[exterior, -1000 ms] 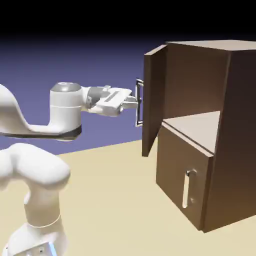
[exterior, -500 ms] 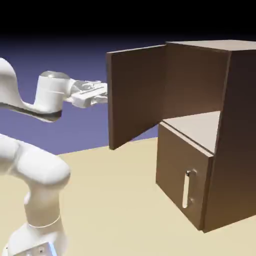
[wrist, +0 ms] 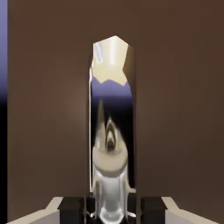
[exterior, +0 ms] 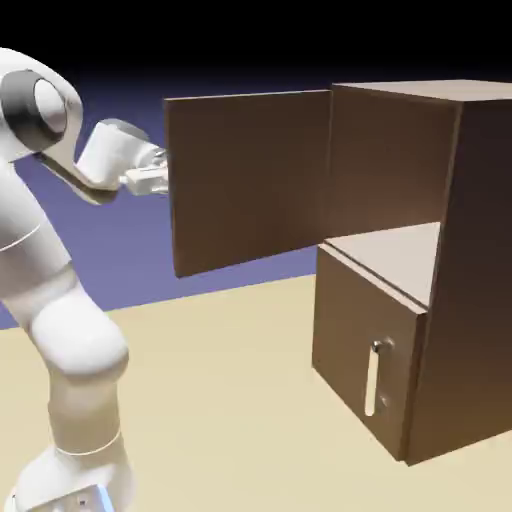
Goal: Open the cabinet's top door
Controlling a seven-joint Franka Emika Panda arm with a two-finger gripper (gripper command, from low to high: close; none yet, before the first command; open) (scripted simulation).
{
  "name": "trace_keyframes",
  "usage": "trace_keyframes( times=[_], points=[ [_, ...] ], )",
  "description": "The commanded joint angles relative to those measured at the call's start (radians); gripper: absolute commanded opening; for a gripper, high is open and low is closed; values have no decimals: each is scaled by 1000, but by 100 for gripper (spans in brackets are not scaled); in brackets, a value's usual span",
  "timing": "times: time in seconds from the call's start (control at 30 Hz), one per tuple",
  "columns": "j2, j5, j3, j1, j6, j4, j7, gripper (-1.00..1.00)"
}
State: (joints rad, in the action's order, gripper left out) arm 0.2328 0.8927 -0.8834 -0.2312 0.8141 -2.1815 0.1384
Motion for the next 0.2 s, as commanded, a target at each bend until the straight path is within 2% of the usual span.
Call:
trace_keyframes(
  times=[0.0, 0.17],
  points=[
    [-36, -4, -15, 9, -33, 30, -22, -100],
    [-186, -23, -54, 15, -171, 151, -124, -100]
  ],
)
